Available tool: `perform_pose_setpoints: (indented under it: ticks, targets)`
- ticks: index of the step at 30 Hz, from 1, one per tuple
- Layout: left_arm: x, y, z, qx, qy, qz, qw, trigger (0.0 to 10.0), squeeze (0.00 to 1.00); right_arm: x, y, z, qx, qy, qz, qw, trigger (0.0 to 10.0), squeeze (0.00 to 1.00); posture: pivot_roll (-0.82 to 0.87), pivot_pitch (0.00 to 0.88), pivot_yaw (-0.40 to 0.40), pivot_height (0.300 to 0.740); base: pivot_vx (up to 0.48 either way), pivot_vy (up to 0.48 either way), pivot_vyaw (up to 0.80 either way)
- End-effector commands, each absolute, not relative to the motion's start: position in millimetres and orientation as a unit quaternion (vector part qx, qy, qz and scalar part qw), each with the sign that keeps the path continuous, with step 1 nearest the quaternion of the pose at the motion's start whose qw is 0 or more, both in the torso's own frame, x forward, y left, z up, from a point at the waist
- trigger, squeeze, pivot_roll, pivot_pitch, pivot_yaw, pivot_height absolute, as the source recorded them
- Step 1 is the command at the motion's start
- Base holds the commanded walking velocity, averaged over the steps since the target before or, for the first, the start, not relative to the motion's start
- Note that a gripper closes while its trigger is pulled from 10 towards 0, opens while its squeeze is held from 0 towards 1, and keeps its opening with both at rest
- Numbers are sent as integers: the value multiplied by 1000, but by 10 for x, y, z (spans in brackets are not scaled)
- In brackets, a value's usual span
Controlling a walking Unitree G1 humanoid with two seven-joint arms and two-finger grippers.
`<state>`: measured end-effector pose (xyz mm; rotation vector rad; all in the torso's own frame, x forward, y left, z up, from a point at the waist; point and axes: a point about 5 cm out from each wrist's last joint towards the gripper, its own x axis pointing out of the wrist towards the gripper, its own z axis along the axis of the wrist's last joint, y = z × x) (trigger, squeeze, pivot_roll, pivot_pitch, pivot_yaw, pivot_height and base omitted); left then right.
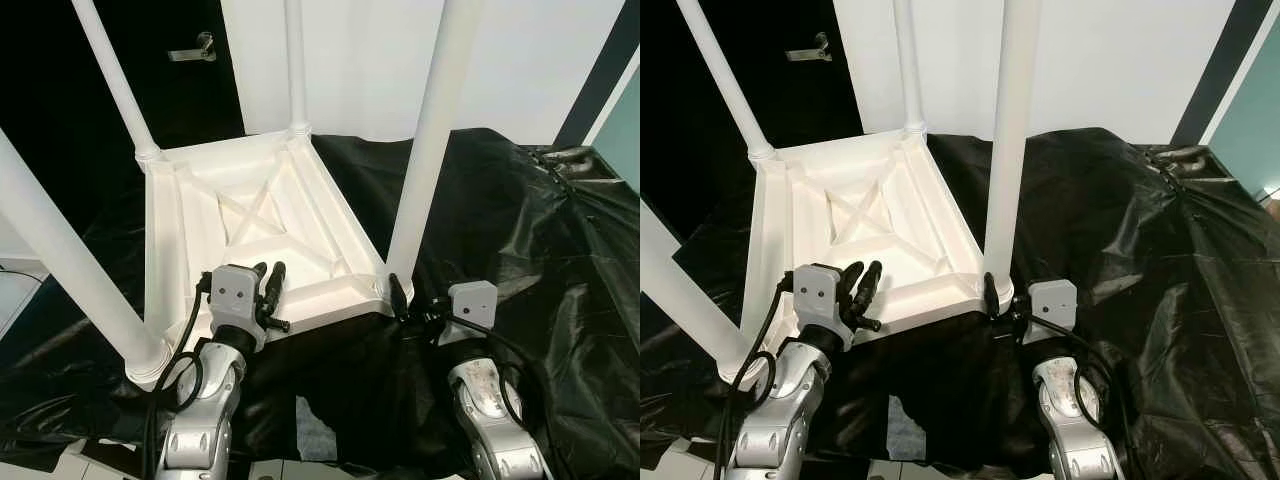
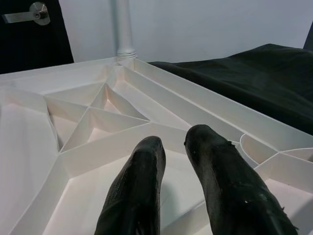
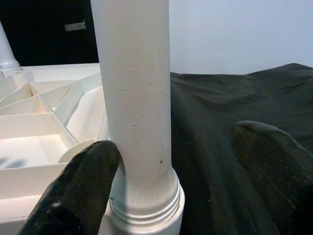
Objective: Building children table
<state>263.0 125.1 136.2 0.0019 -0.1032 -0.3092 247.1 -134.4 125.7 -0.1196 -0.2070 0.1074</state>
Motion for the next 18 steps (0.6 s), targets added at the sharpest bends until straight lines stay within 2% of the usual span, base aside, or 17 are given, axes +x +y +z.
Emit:
perform_pose_setpoints:
  ticks: [1, 14, 18]
  targets:
    - [2643, 1263, 1394, -4, -52, -143, 988, 10000, 0, 2491, -1368, 1297, -60, -111, 42, 991, 10000, 0, 62, 0, 23, 740, 0, 0, 0]
    - [2657, 1272, 1405, -7, -55, -136, 989, 10000, 0, 2488, -1375, 1288, -61, -109, 42, 991, 10000, 0, 62, 0, 22, 740, 0, 0, 0]
    - [2717, 1288, 1543, -35, -64, -125, 989, 10000, 0, 2513, -1420, 1392, -65, -125, 37, 989, 10000, 0, 57, 0, 23, 740, 0, 0, 0]
